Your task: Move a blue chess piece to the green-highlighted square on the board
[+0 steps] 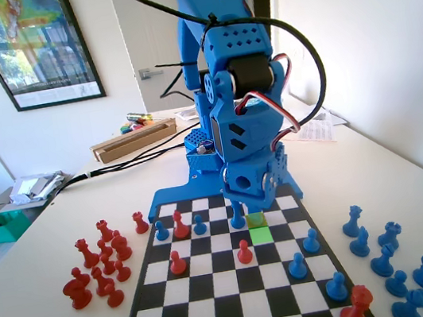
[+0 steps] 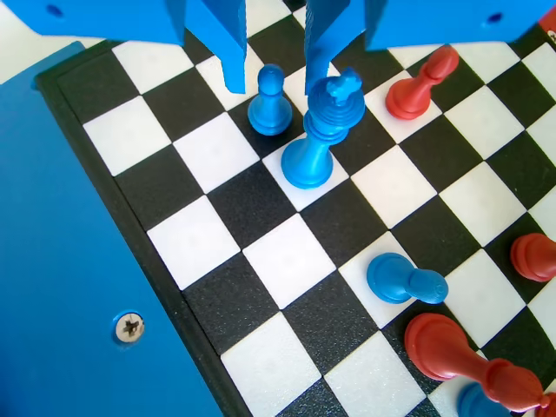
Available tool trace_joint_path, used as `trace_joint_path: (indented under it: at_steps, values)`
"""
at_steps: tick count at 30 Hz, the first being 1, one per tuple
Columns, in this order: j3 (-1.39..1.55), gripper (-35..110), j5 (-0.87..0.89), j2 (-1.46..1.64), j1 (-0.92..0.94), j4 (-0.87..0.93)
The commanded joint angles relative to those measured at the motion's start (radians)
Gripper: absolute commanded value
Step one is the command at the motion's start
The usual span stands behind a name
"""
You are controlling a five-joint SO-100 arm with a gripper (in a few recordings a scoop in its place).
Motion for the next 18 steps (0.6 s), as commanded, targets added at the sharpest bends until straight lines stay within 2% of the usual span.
trace_joint_path:
  at_steps: [1,18]
  values:
    - [0.018,12,-0.018,0.012,-0.003,-0.018]
    - [0.032,10,-0.012,-0.002,-0.014,-0.057]
